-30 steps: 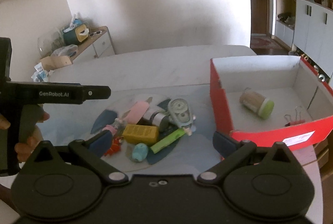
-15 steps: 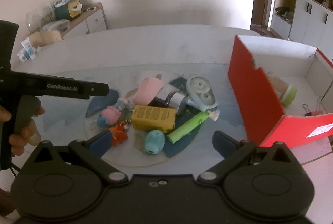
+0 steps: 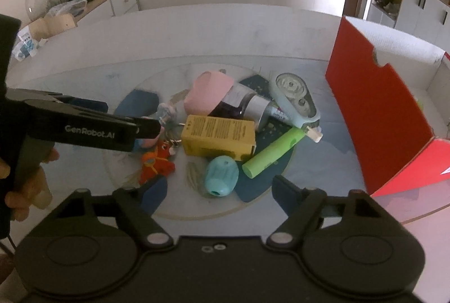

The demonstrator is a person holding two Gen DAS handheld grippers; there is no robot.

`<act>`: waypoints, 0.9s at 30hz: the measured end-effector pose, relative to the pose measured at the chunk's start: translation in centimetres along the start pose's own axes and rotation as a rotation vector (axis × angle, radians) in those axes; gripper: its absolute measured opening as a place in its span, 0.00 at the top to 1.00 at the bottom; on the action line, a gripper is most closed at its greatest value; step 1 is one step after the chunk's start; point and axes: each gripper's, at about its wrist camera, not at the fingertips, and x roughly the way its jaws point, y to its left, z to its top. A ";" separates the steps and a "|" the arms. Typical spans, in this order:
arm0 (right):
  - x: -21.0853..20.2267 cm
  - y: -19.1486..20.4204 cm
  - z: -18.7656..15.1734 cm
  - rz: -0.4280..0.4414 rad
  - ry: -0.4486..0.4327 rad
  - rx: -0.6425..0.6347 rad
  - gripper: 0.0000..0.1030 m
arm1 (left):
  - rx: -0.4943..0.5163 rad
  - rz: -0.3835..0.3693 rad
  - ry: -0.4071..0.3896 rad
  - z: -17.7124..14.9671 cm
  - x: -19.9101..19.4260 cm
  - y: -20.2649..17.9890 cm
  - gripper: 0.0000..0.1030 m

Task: Organize rigid objects
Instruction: 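Return both tools to the pile of items, then grasp the pink pot figurine with the left tool while the right tool grasps the teal cap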

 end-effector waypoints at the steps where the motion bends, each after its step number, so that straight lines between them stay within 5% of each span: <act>1: 0.2 0.0 0.1 -0.003 0.004 0.005 0.28 | -0.010 -0.012 0.008 -0.1 0.2 0.1 0.07; 9: 1.5 0.2 0.6 -0.018 0.018 0.023 0.45 | -0.028 -0.047 0.030 -0.4 0.9 0.2 0.15; 11: 1.8 0.1 0.8 -0.020 0.021 0.031 0.50 | -0.027 -0.061 0.034 -0.4 1.0 0.2 0.26; 15: 2.2 0.0 1.0 -0.017 0.036 0.069 0.56 | -0.018 -0.068 0.032 -0.4 1.0 0.0 0.30; 27: 3.2 0.2 0.5 -0.040 0.052 0.094 0.72 | 0.007 -0.093 0.035 -0.2 0.9 -0.7 0.64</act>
